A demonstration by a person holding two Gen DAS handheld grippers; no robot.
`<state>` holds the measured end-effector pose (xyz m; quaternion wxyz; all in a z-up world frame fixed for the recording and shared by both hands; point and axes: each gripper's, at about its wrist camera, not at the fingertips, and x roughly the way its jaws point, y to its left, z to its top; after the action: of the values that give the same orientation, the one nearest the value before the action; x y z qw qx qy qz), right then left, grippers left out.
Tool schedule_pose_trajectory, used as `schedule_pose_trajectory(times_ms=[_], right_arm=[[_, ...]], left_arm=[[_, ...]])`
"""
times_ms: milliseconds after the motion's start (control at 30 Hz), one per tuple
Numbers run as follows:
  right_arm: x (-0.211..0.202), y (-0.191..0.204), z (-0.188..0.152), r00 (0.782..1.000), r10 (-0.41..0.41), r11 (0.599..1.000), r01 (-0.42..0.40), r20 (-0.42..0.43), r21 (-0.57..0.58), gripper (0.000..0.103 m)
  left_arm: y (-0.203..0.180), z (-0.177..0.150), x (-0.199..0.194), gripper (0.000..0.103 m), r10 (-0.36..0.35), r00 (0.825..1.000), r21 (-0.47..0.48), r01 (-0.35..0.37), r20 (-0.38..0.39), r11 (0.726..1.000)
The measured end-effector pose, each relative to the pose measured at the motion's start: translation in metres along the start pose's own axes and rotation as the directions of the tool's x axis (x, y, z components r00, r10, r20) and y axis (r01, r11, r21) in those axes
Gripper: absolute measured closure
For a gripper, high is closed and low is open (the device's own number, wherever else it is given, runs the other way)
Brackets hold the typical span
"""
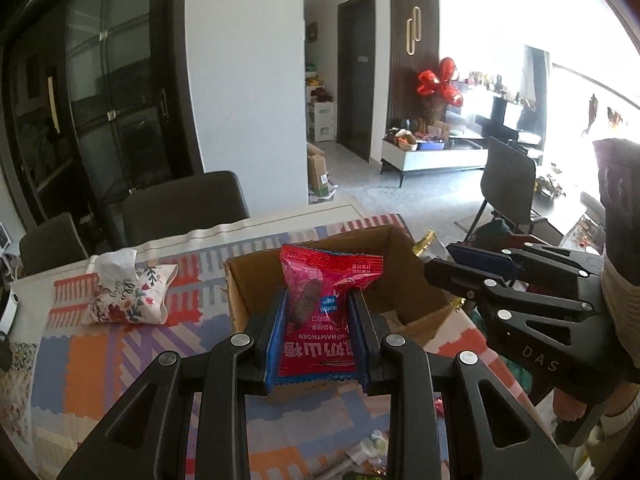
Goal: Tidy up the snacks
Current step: 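Carry both snacks into the cardboard box and open both tools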
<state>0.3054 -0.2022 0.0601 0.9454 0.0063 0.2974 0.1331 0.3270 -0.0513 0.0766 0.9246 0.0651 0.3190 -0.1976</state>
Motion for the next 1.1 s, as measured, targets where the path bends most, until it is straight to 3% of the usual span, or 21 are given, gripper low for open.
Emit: schedule_pose_trajectory(times_ms=[467, 533, 567, 600, 667, 900, 1100], right_arm=[[0.059, -0.013, 0.004, 0.996, -0.017, 1.0, 0.018, -0.091, 0.008, 0.082], [0.065, -0.015, 0.003, 0.995, -0.026, 1.0, 0.027, -0.097, 0.006, 0.082], [0.067, -0.015, 0.002, 0.995, -0.039, 0.999, 0.039, -0.092, -0.001, 0.081], [0.067, -0.014, 0.001, 0.994, -0.057, 0.998, 0.056, -0.091, -0.011, 0.077], [0.066, -0.013, -0.001, 0.993, -0.081, 0.997, 0.079, -0.09, -0.023, 0.06], [0.037, -0.003, -0.017, 0.996, -0.071, 0.997, 0.069, -0.051, -0.046, 0.06], [0.011, 0.017, -0.035, 0.997, -0.041, 0.997, 0.036, -0.058, -0.075, 0.06]], left_arm=[[0.016, 0.0, 0.069, 0.073, 0.025, 0.993, -0.036, -0.029, -0.118, 0.999], [0.015, 0.0, 0.074, 0.07, 0.043, 0.99, -0.019, -0.046, -0.132, 0.999], [0.015, 0.0, 0.075, 0.061, 0.059, 0.989, -0.01, -0.061, -0.134, 0.998], [0.015, -0.001, 0.073, 0.052, 0.062, 0.99, -0.009, -0.064, -0.125, 0.998], [0.013, -0.005, 0.065, 0.048, 0.072, 0.992, 0.003, -0.072, -0.106, 0.997], [0.001, -0.024, 0.028, 0.045, 0.105, 0.993, 0.057, -0.101, -0.054, 0.993], [-0.002, -0.043, -0.002, 0.043, 0.091, 0.995, 0.072, -0.089, -0.029, 0.993]])
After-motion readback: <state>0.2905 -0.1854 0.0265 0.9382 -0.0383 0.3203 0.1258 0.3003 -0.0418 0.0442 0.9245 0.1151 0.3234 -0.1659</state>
